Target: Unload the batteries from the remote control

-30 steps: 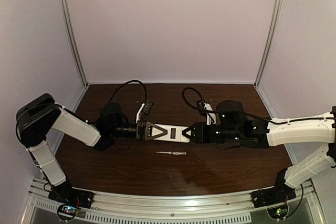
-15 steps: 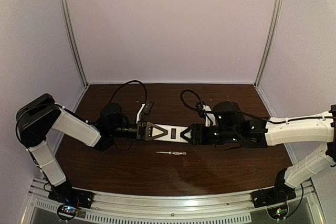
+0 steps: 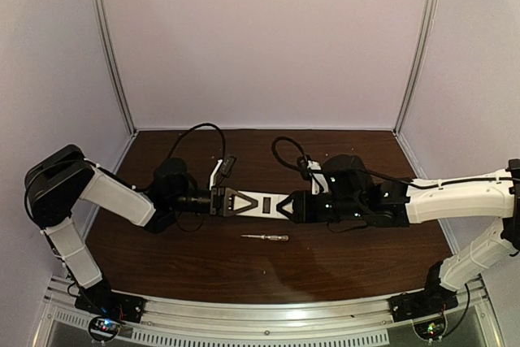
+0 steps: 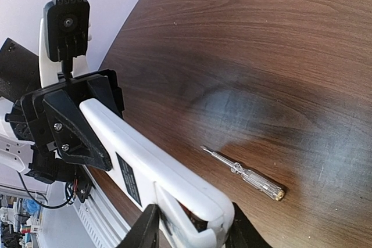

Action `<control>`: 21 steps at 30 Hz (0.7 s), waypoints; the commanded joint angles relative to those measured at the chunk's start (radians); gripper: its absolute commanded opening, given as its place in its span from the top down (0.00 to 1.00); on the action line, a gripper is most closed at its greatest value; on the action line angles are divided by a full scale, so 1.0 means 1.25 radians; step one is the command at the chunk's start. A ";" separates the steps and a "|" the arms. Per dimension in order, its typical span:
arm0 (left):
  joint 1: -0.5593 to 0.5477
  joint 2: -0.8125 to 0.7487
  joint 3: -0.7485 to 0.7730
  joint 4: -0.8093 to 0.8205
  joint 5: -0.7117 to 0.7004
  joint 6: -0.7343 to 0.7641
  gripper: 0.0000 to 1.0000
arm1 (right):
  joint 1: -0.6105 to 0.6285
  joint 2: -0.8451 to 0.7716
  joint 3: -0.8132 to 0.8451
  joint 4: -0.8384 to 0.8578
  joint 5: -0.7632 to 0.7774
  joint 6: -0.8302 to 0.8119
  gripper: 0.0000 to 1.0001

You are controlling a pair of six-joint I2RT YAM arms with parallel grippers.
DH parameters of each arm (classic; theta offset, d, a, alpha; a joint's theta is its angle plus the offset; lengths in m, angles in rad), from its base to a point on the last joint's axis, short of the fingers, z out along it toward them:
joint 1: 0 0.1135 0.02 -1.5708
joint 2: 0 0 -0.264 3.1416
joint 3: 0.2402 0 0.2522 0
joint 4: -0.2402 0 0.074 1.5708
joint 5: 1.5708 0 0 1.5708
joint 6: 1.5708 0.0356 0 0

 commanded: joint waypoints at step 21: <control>-0.016 -0.014 0.005 0.023 -0.005 0.001 1.00 | 0.008 -0.037 -0.037 -0.055 0.098 -0.017 0.79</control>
